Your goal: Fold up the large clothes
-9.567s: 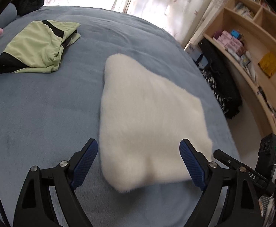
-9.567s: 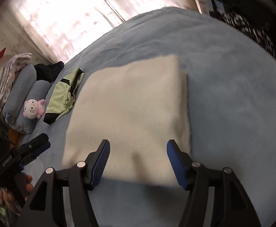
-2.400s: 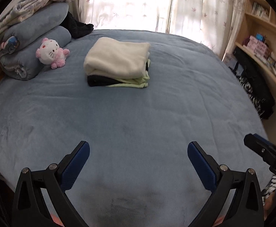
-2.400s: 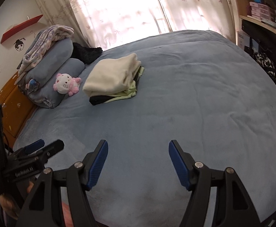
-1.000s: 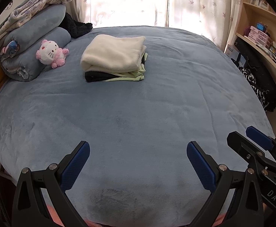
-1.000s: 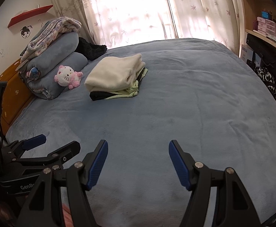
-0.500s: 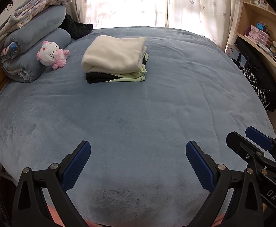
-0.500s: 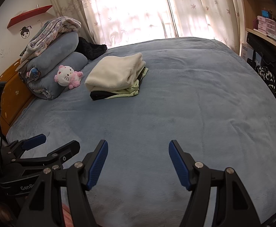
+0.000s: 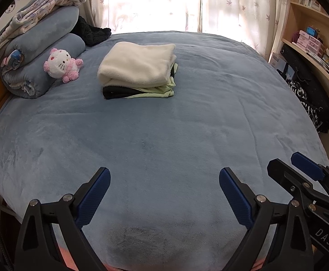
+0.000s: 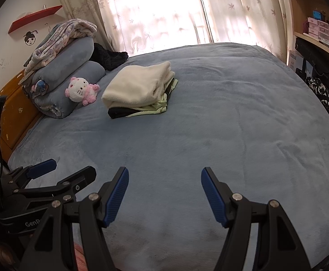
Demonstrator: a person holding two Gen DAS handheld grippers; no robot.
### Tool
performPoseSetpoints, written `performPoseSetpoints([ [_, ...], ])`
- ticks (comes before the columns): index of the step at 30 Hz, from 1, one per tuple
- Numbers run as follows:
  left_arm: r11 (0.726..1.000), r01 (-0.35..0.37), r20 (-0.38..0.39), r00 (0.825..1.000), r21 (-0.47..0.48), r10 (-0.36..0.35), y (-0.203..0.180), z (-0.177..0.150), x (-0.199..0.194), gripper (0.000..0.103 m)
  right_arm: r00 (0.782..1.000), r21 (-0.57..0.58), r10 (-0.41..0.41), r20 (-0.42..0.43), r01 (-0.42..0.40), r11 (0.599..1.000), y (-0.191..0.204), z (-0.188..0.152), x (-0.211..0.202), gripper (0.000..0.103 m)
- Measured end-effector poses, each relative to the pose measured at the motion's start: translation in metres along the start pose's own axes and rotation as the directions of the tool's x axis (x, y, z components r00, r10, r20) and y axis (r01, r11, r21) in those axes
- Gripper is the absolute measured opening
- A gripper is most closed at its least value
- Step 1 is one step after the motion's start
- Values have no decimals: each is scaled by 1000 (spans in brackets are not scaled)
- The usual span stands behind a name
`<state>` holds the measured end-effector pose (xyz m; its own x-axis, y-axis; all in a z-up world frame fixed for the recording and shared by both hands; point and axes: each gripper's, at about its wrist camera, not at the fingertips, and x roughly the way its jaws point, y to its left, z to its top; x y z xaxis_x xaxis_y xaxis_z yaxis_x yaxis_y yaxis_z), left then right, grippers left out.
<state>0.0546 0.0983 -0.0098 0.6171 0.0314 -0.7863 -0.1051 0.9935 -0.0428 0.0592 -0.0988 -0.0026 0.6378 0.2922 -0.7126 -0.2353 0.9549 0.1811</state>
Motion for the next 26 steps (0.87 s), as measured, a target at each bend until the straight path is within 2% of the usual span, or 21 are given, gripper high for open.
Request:
performPoseSetpoints([
  [26, 1000, -7, 3, 1000, 11, 7, 6, 1, 7, 93, 1000, -2, -6, -9, 6, 1000, 4, -5, 3, 67],
])
